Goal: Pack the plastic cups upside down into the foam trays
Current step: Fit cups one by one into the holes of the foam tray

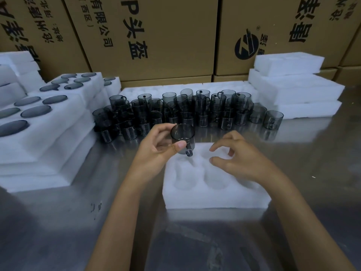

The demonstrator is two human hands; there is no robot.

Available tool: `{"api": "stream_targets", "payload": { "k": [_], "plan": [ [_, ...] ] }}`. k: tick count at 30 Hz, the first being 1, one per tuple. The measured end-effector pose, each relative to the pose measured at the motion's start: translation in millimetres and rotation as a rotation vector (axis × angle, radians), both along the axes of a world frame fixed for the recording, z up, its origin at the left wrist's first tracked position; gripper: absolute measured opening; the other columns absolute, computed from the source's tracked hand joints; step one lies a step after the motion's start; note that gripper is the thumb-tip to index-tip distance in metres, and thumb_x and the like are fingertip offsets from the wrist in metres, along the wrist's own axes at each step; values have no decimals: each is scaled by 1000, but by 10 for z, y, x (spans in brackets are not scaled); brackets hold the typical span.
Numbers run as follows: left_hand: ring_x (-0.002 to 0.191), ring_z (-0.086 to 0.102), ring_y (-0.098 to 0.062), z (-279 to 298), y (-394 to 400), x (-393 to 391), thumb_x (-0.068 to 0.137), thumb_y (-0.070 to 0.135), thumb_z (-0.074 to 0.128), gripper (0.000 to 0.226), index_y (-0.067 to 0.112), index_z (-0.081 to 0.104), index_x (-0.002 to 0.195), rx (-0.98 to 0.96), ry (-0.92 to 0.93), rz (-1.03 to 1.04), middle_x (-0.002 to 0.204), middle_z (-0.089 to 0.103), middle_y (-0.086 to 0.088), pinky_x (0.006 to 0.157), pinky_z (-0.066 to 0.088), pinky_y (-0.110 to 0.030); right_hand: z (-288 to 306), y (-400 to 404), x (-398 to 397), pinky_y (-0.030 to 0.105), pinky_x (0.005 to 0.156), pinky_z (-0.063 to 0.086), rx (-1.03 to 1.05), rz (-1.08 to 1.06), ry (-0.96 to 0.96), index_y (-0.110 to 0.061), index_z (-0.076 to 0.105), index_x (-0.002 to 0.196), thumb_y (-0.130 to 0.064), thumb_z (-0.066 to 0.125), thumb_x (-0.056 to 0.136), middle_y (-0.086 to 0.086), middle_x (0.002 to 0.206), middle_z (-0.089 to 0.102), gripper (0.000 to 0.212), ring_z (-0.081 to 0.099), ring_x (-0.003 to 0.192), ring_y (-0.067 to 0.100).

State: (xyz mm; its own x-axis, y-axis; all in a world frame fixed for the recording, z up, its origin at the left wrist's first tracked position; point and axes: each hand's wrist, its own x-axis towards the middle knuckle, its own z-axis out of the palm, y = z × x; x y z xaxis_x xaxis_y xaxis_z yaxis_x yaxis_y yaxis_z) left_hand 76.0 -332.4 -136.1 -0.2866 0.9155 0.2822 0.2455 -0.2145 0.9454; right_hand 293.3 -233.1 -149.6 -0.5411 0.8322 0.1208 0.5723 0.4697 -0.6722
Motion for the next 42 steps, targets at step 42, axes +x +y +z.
{"api": "stream_targets", "payload": {
  "k": [42],
  "plan": [
    [121, 62, -17, -361, 118, -245, 71, 39, 79, 56, 44, 61, 124, -369, -159, -57, 123, 70, 9, 111, 42, -46, -61, -248, -318, 36, 123, 18, 247, 287, -197, -30, 41, 153, -14, 35, 102, -19, 161, 26, 53, 11, 152, 1]
  ]
}}
